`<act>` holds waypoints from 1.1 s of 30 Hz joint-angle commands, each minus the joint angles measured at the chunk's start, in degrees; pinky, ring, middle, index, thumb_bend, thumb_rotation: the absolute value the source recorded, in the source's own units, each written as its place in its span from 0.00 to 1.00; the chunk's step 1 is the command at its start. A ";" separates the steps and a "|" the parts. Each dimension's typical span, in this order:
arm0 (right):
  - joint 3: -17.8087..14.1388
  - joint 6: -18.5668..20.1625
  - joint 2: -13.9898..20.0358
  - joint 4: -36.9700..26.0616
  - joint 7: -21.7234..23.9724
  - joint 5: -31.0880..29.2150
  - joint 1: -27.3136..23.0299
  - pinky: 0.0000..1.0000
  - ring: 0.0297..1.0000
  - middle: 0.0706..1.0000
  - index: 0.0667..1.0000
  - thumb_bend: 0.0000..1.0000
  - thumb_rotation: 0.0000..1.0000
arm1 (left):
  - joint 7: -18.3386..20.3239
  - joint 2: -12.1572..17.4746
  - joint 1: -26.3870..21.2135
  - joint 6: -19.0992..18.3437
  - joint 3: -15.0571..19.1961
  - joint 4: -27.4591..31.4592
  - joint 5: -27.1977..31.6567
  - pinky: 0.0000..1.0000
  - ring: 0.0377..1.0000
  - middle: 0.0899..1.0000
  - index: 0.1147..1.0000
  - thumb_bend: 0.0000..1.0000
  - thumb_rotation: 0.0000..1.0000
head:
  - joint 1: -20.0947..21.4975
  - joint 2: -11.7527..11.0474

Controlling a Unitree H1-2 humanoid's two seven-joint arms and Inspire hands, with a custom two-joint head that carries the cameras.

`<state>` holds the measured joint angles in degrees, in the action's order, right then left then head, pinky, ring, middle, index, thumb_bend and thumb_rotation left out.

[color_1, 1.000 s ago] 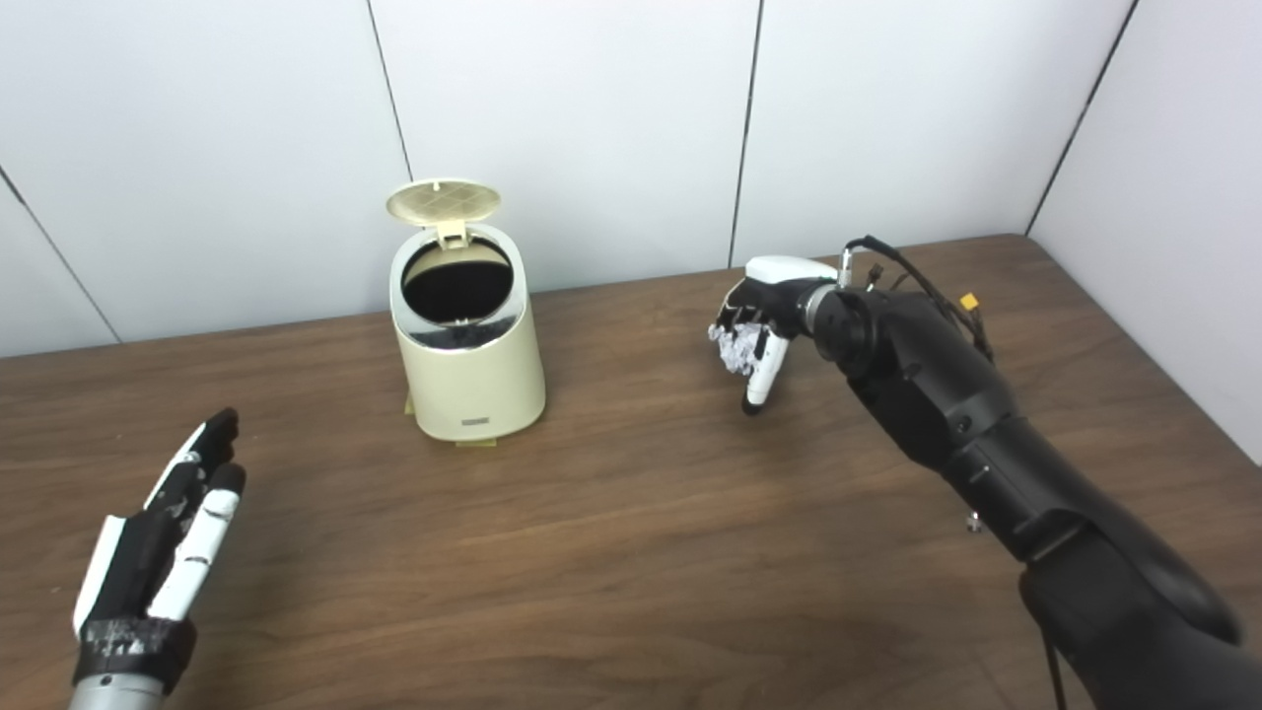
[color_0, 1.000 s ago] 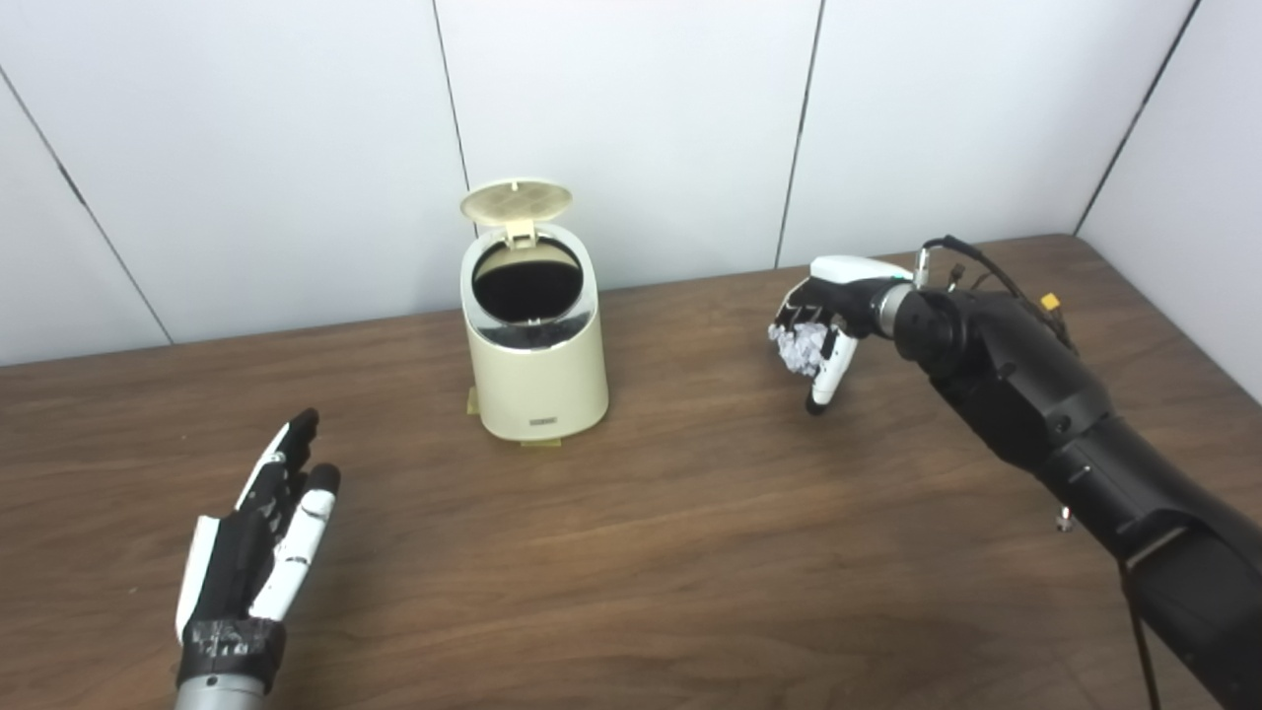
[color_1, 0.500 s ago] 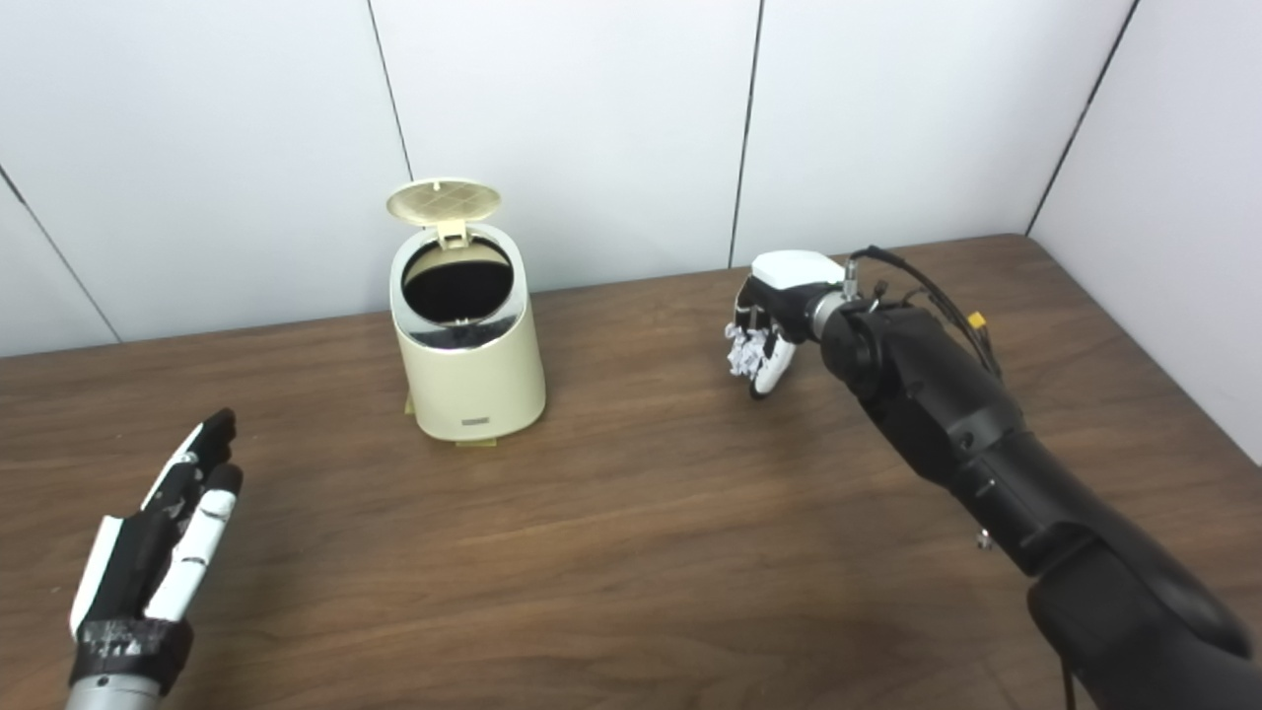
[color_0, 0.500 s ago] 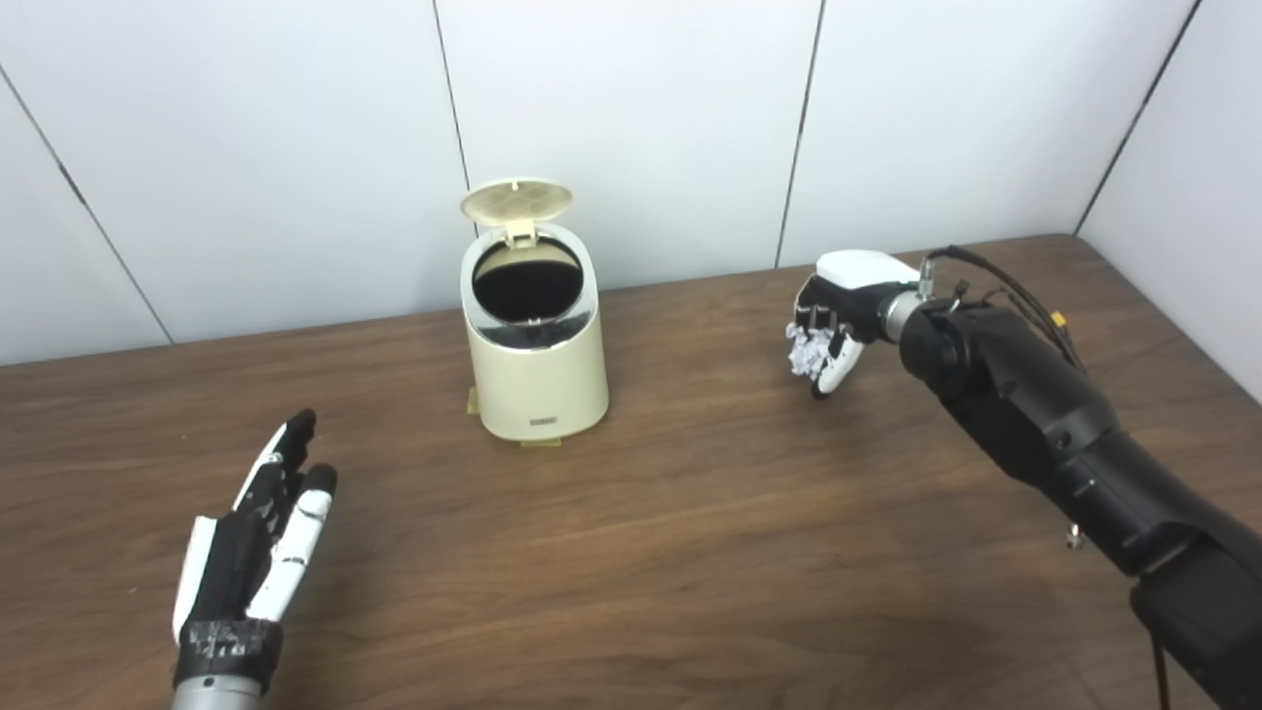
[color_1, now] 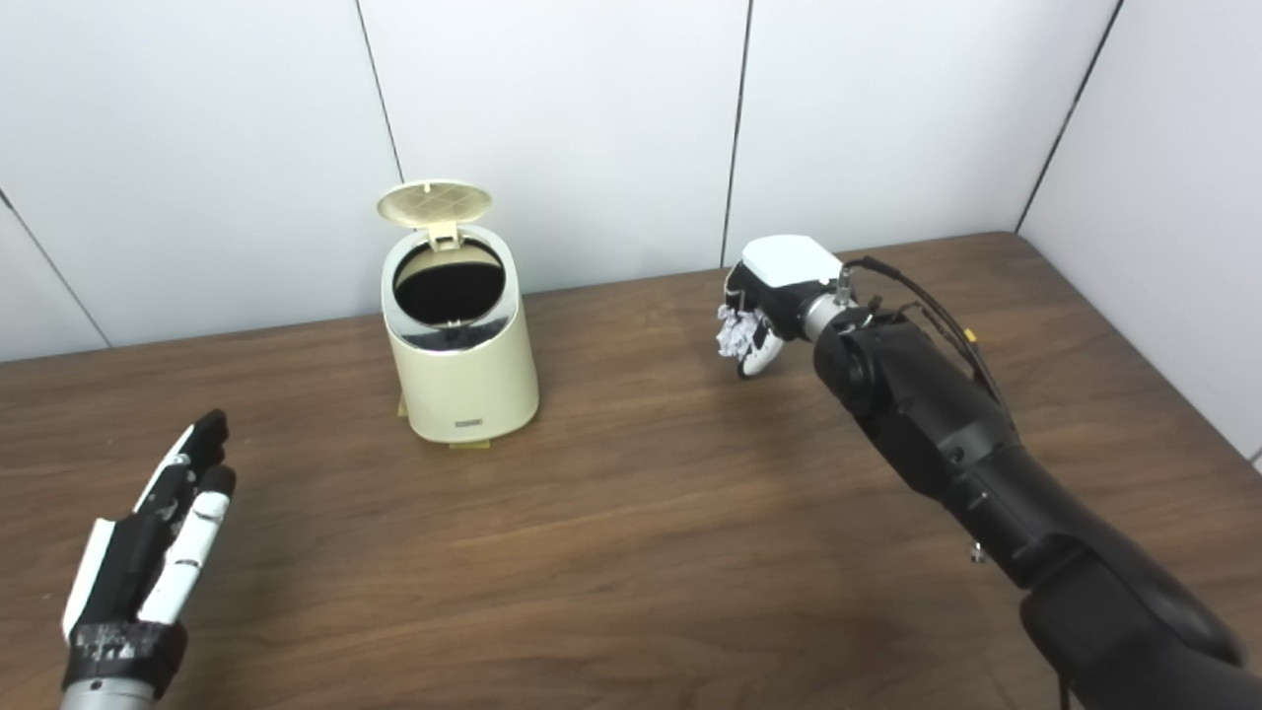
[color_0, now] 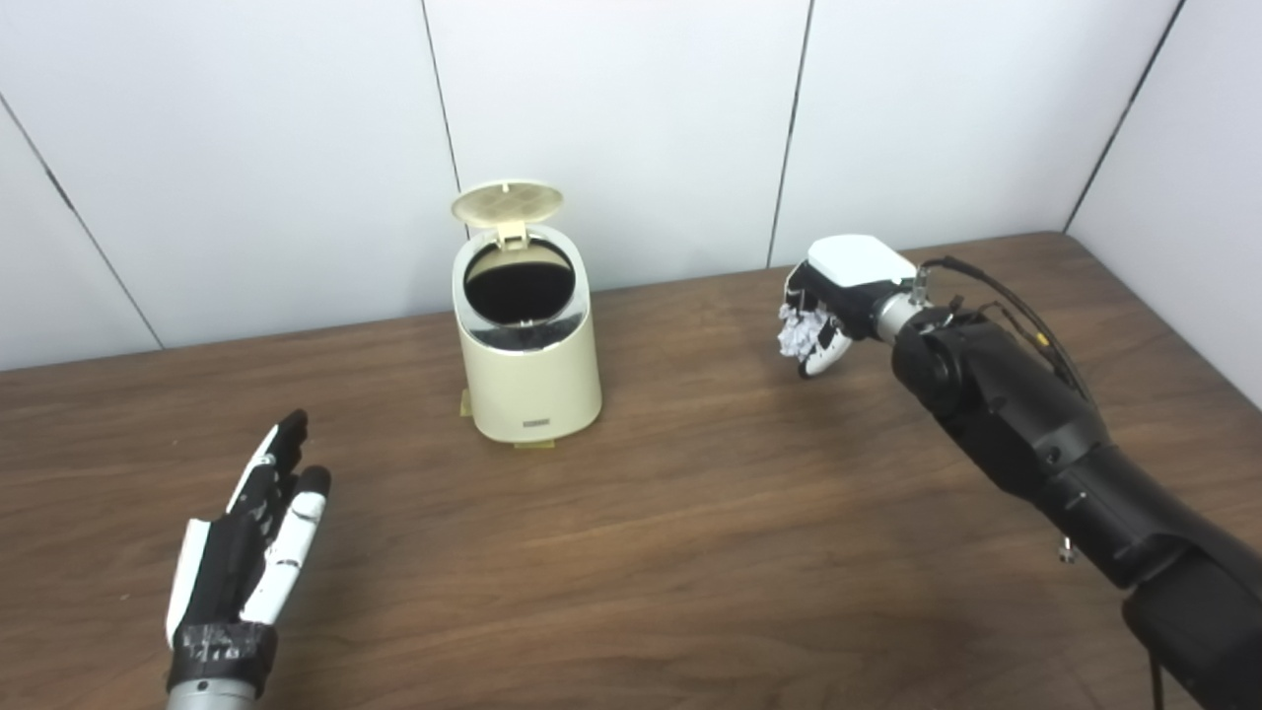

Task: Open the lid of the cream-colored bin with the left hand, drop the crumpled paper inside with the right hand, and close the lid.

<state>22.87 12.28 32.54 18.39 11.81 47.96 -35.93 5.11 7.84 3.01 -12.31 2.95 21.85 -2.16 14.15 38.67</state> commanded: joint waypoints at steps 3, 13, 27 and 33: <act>-2.29 -3.24 2.08 -7.71 -3.69 1.61 -1.40 0.55 0.38 0.48 0.44 0.51 0.00 | -0.23 -0.21 -1.60 0.87 -0.12 1.37 0.71 1.00 1.00 0.97 0.97 0.51 0.70 | -2.43 0.04; -7.41 -2.43 -0.98 -24.50 0.13 0.11 0.18 0.34 0.35 0.46 0.50 0.51 0.00 | -0.25 -0.87 -0.17 0.39 -1.52 1.17 -0.22 1.00 0.99 0.96 0.97 0.57 0.69 | -7.21 -0.29; -9.28 -2.52 -11.54 -35.32 0.54 1.75 -1.46 0.33 0.35 0.47 0.50 0.51 0.00 | -1.38 -1.60 1.58 1.11 -3.10 0.79 -2.97 1.00 1.00 0.98 0.98 0.59 0.81 | -13.75 0.01; -8.98 -5.67 -14.98 -32.05 -2.27 1.35 -2.59 0.33 0.36 0.48 0.48 0.51 0.00 | -1.45 -1.76 1.90 2.80 -3.75 -1.21 -3.16 1.00 1.00 1.00 1.00 0.62 0.81 | -15.25 -1.62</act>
<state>14.66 8.38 17.72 -13.22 12.01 49.53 -35.51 4.29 6.54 4.98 -12.40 -0.61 20.14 -5.14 -1.05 37.00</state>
